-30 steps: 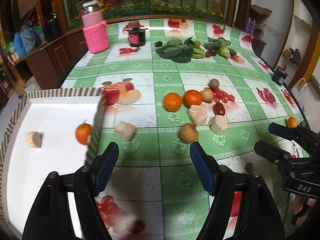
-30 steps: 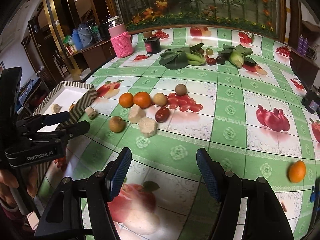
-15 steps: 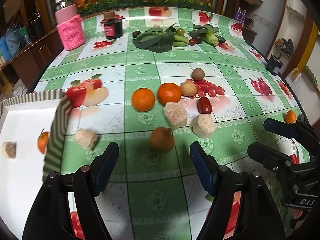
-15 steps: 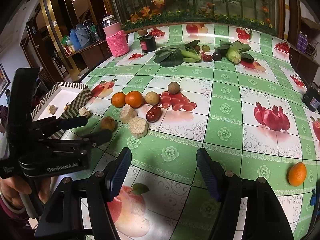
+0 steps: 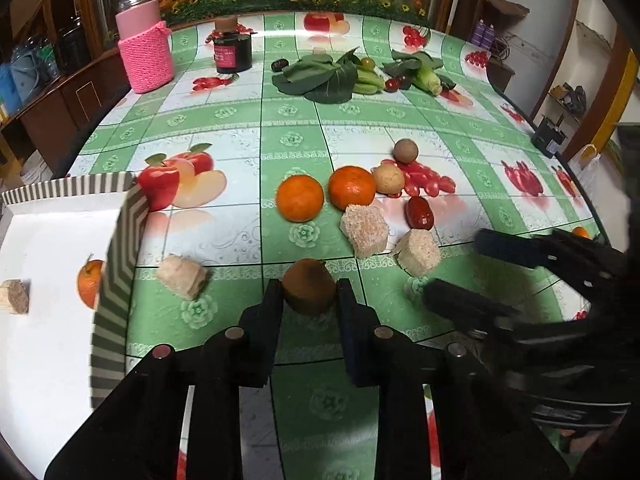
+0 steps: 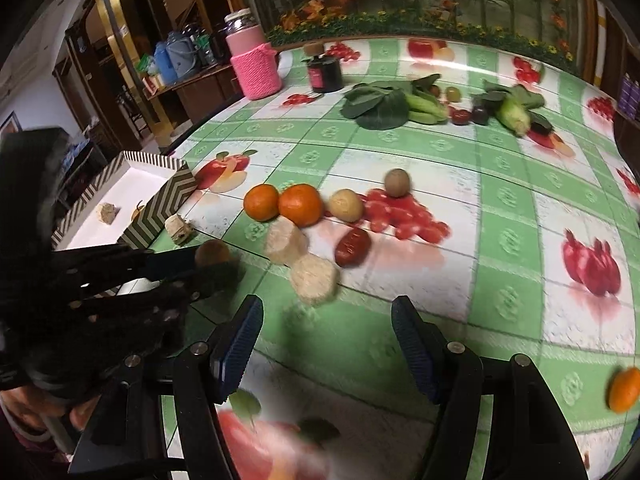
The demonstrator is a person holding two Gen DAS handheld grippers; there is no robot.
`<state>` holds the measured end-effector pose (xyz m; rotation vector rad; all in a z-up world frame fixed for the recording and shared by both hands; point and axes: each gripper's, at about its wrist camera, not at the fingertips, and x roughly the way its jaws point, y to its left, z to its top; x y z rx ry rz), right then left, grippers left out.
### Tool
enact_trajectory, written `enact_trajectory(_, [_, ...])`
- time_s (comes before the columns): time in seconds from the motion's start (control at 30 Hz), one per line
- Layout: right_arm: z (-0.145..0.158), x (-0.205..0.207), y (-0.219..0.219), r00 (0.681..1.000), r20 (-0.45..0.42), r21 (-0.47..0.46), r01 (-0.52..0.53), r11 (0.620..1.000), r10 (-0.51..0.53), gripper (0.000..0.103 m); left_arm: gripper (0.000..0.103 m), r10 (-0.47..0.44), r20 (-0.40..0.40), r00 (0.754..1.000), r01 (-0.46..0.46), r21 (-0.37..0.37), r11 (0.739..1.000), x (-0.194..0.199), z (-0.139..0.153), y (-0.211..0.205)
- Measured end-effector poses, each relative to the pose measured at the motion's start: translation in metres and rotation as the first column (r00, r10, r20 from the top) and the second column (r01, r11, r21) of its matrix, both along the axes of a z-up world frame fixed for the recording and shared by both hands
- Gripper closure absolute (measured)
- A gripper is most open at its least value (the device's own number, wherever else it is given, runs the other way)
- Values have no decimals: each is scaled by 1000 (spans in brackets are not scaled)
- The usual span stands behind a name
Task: Organize fruits
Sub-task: 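Grasp a brown kiwi with the left tool while the right tool grasps a round tan cake, then carry the kiwi and round cake into the white tray and open both tools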
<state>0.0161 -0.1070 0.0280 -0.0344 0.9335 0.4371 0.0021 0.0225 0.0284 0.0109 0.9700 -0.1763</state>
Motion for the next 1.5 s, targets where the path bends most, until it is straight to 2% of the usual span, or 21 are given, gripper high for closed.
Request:
enact_trajectory(0.07, [-6, 7, 9, 1000, -4, -34, 2, 999, -2, 43, 79, 1, 7, 1000, -1, -2, 1000, -3, 4, 3])
enact_trajectory(0.13, [-11, 12, 13, 1000, -14, -46, -1, 999, 0, 60, 79, 2, 5, 1000, -2, -7, 1000, -4, 7, 4])
enact_trajectory(0.17, [-11, 13, 16, 1000, 10, -65, 3, 998, -3, 65, 79, 2, 4, 1000, -2, -9, 1000, -5, 8, 6])
enact_trajectory(0.2, [-12, 14, 18, 1000, 12, -83, 1, 997, 0, 73, 79, 4, 4, 1000, -4, -9, 1000, -6, 9, 7])
enact_trajectory(0.23, [-11, 14, 18, 1000, 17, -96, 2, 995, 0, 75, 79, 6, 5, 1000, -6, -10, 1000, -7, 10, 8])
enact_trajectory(0.33, [-8, 9, 12, 1000, 2, -77, 11, 997, -10, 75, 79, 13, 9, 1000, -13, -21, 1000, -10, 15, 14])
enact_trajectory(0.43, [-1, 1, 9, 999, 28, -82, 24, 996, -21, 75, 79, 13, 22, 1000, -12, -19, 1000, -15, 21, 16])
enact_trajectory(0.63, [26, -16, 12, 998, 67, -19, 8, 1000, -7, 75, 79, 22, 59, 998, -22, 2, 1000, -26, 37, 24])
enact_trajectory(0.93, [55, -30, 56, 989, 120, 21, -86, 996, 82, 76, 79, 67, 106, 992, -73, 47, 996, -39, 54, 51])
enact_trajectory(1.5, [59, -23, 126, 970, 122, 9, -211, 978, 208, 76, 79, 168, 96, 981, -175, 67, 982, -34, 51, 111])
